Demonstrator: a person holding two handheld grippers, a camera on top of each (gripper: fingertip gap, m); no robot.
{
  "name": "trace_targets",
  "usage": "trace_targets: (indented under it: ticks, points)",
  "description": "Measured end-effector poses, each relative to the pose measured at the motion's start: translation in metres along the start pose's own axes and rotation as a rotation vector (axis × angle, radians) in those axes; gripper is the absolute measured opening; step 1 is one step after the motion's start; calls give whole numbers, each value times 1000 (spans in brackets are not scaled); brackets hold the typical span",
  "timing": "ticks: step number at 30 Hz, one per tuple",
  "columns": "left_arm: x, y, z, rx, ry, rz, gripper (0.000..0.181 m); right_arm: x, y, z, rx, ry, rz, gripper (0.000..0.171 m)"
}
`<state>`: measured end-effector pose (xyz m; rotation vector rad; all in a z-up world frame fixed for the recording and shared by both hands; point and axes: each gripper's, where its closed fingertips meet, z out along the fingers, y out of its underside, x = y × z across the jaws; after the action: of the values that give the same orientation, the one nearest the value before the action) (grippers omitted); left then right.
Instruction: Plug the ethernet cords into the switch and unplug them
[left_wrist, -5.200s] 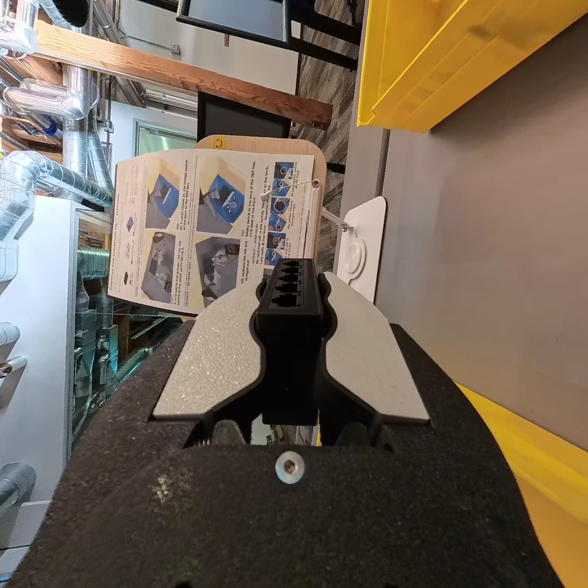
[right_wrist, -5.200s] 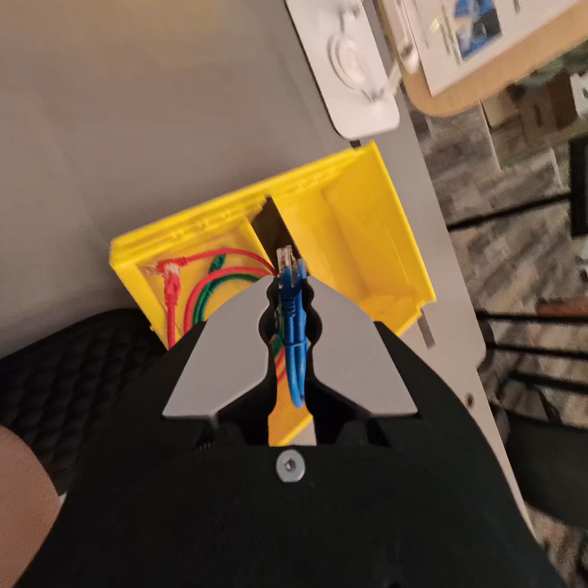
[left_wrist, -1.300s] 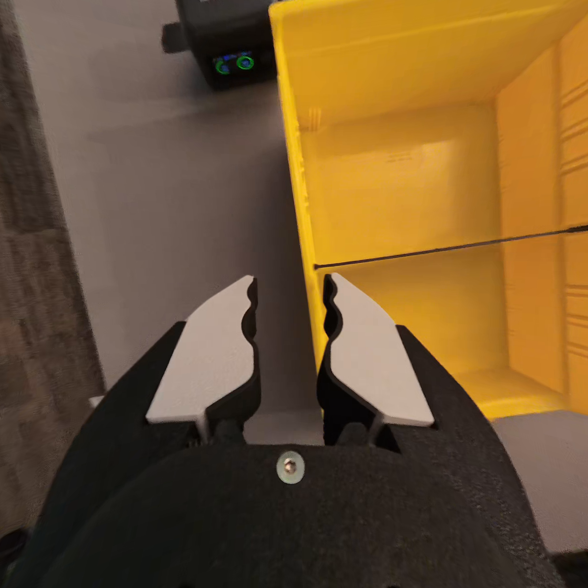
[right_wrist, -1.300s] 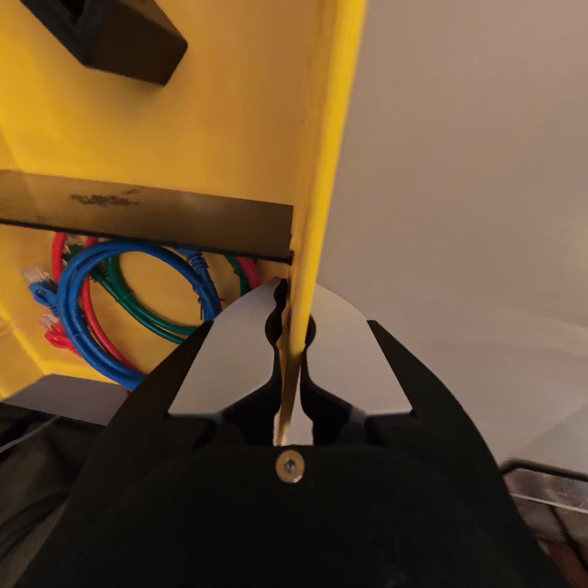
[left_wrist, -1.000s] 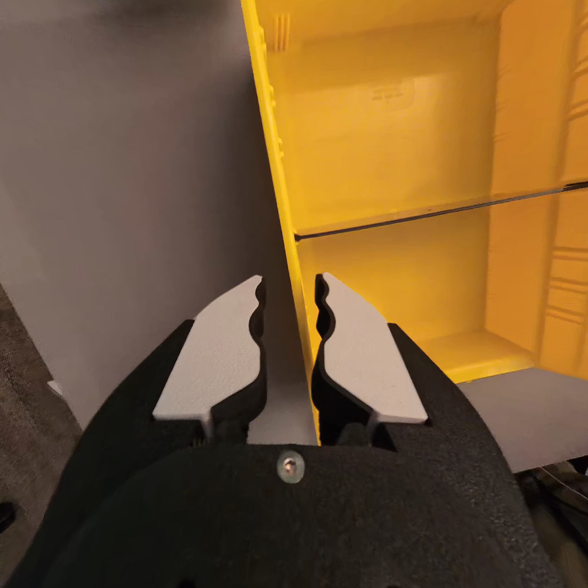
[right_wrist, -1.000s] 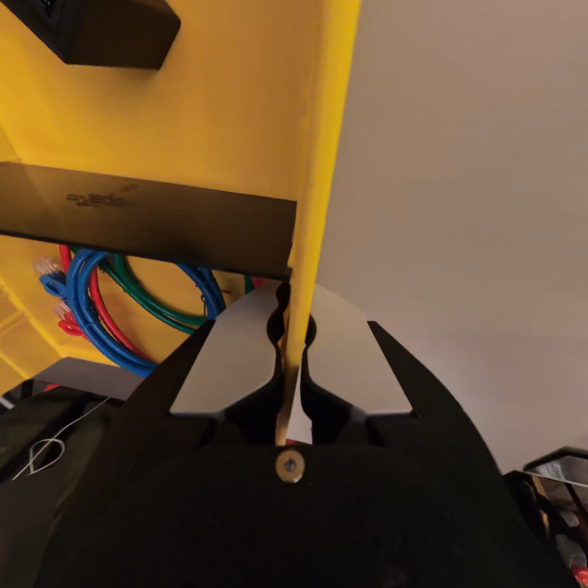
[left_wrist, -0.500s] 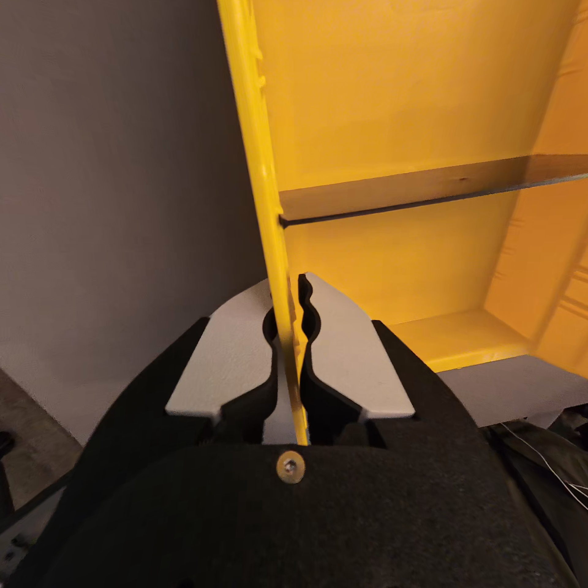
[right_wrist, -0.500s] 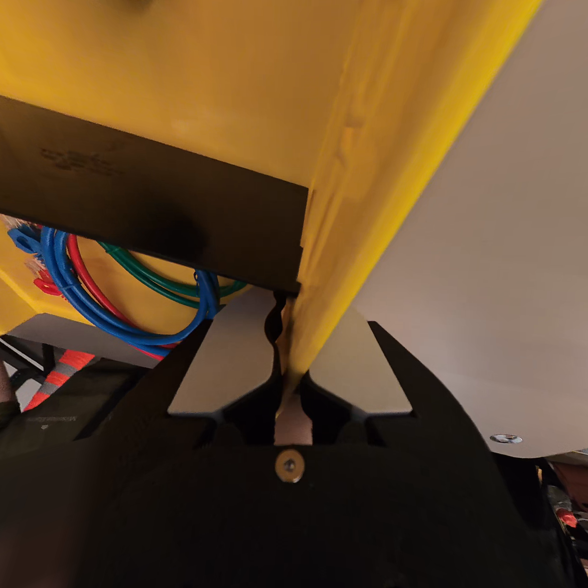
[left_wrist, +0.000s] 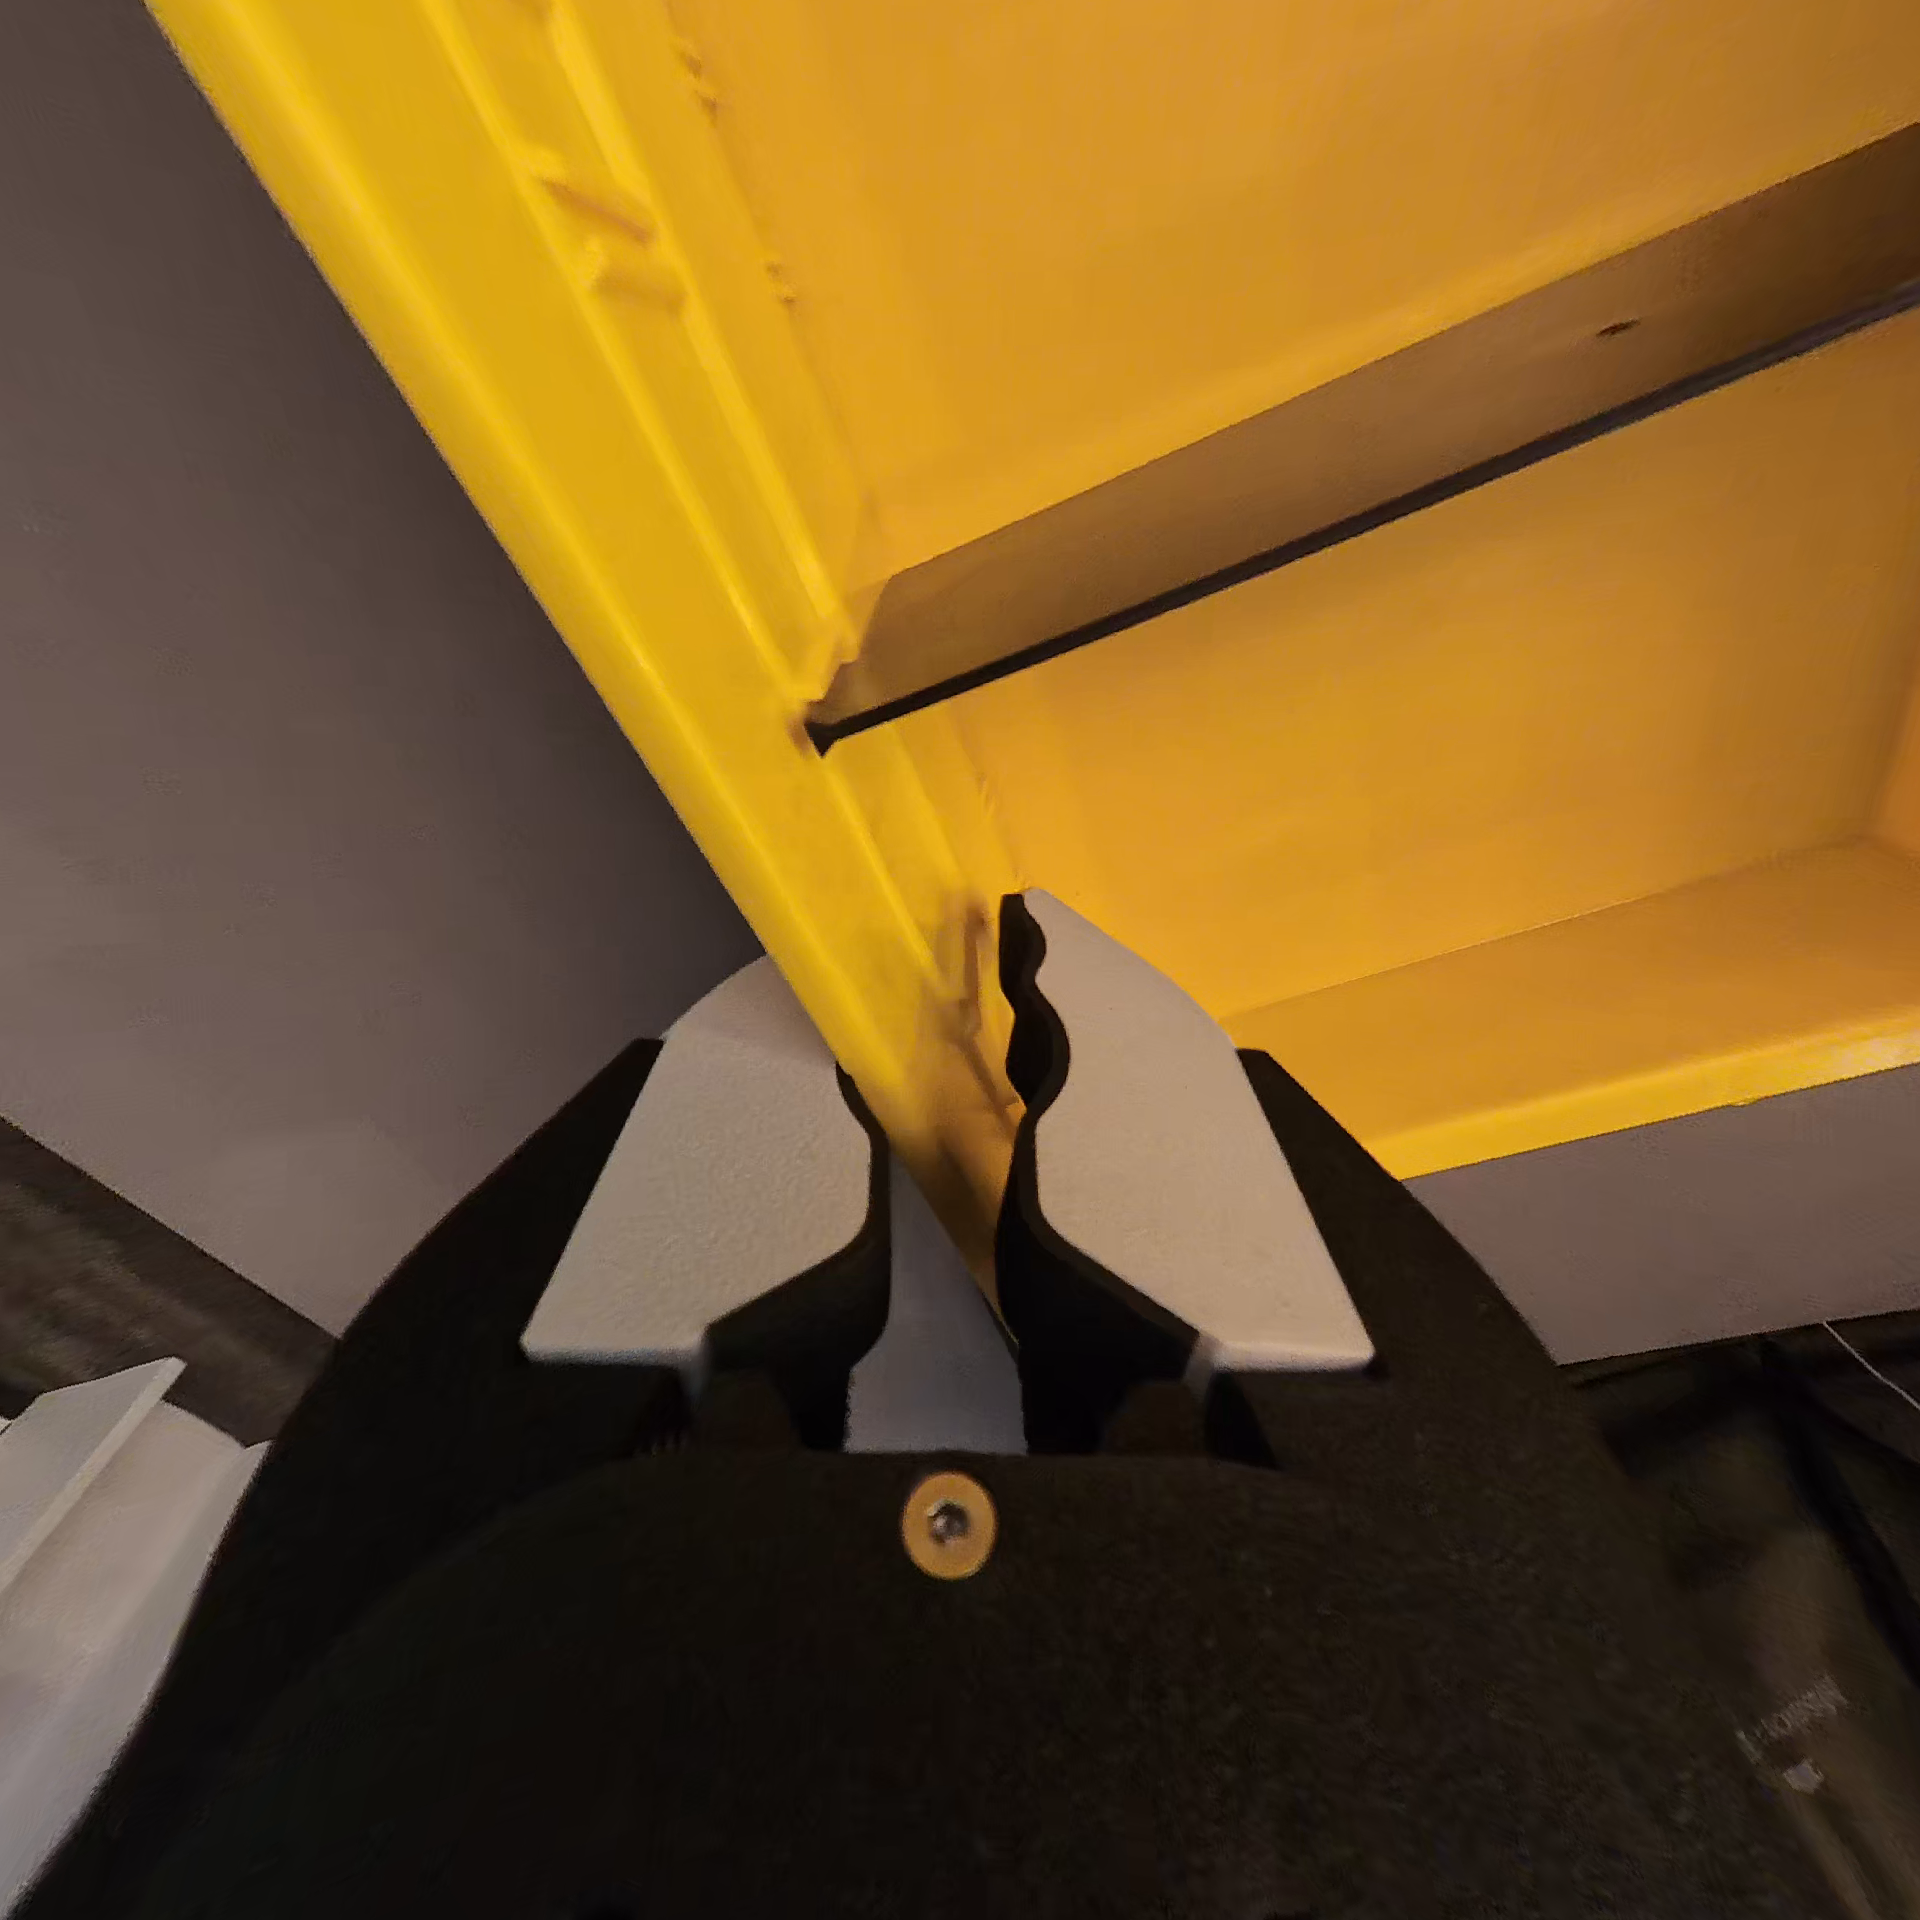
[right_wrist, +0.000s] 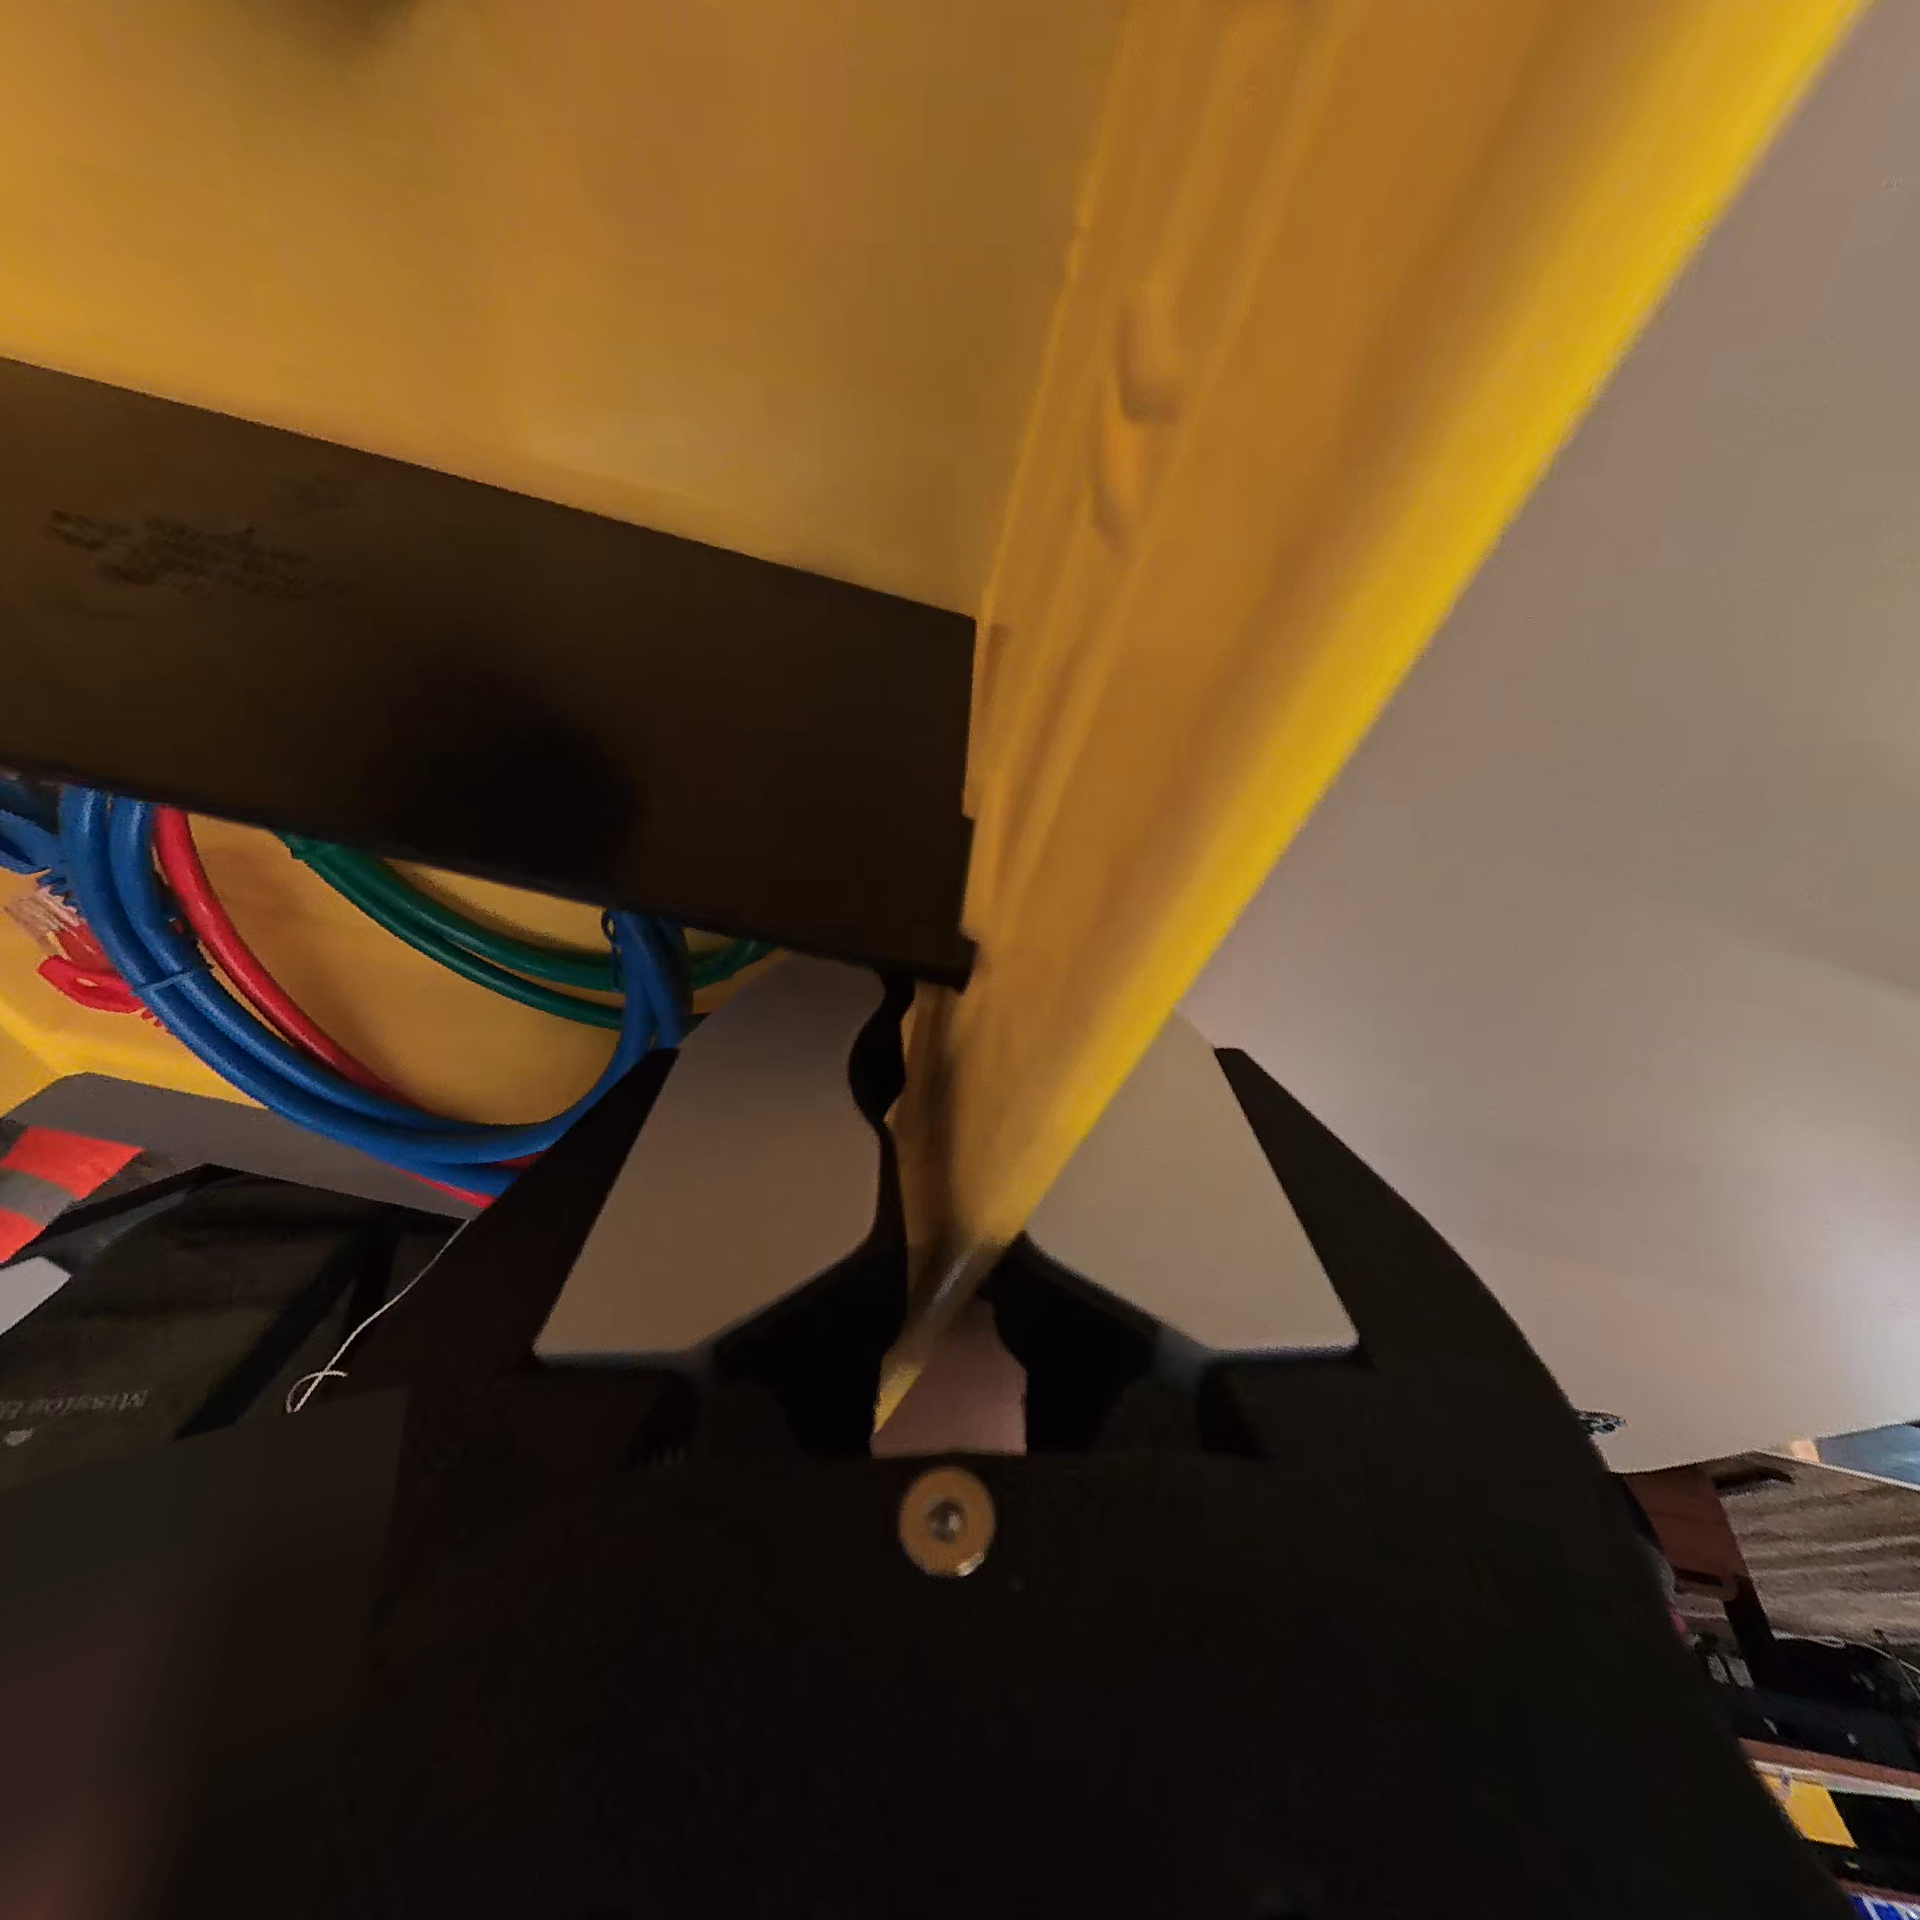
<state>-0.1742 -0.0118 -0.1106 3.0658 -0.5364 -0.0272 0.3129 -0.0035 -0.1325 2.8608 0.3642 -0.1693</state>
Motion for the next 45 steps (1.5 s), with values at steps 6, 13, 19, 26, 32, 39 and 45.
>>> trace_targets:
  ticks: [6,13,19,26,32,39,45]
  points:
    - [16,5,-1,-27,29,38,26,-3,0,9,-51,37,-35,12]
    - [22,11,-18,22,77,46,25,-4,2,-3,8,35,-29,16]
    - [26,11,-56,211,97,92,24,-3,16,-44,192,100,39,19]
    - [11,1,-113,541,125,58,22,-98,30,-116,636,119,-146,18]
    - [18,-5,-139,685,129,92,22,-245,9,-106,718,-31,-420,27]
    - [33,4,-140,676,162,181,22,-274,-45,-60,540,61,-330,31]
    - [26,6,-145,704,200,156,22,-267,-62,-52,513,105,-202,32]
